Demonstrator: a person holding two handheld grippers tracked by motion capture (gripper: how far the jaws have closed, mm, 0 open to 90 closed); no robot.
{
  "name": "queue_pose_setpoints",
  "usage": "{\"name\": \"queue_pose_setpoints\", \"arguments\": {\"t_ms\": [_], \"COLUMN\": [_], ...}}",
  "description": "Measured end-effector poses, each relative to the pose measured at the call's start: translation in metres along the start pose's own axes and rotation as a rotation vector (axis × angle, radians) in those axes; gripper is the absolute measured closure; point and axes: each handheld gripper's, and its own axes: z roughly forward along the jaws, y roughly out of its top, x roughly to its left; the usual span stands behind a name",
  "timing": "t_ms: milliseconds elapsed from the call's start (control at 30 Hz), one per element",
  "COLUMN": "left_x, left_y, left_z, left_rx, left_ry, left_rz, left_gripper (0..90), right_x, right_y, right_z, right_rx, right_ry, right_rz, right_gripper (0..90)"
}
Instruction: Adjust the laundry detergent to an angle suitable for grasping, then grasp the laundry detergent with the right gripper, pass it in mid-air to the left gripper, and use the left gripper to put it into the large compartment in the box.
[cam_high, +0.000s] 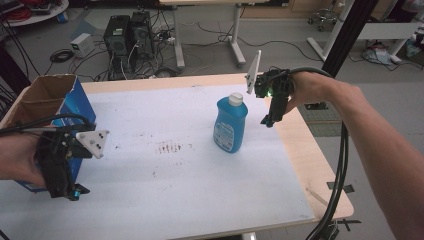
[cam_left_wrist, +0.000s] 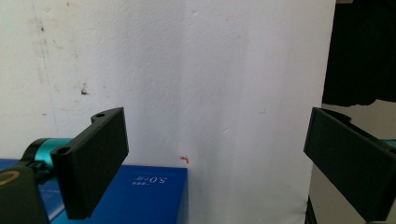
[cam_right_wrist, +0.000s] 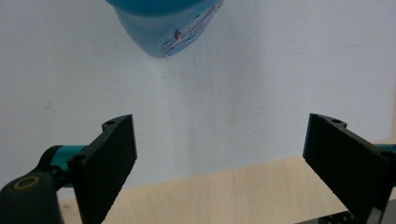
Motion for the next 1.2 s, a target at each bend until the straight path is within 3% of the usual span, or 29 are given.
{"name": "queue_pose_setpoints", "arguments": {"t_ms": [500, 833, 1100, 1200], "left_x": [-0.004, -0.012, -0.003, -0.003], "left_y": [0.006, 0.013, 0.014, 0.014], "left_z": [-0.004, 0.0, 0.002, 0.003], "left_rx": [0.007, -0.017, -0.021, -0.016], "left_ry": [0.002, -0.003, -0.006, -0.004], "left_rz": [0.014, 0.017, 0.022, 0.02], "left_gripper": [6.4, 6.4, 6.4, 6.4], "right_x": [0.004, 0.007, 0.011, 0.013], "right_y": [-0.001, -0.002, -0.004, -0.004], "right_z": [-0.006, -0.006, -0.009, -0.011], "right_rx": [-0.011, 0.007, 0.004, -0.01], "right_ry": [-0.009, 0.0, 0.0, 0.022], "right_rz": [-0.001, -0.007, -0.004, 0.02], "right_gripper": [9.1, 9.1, 9.2, 9.1]}}
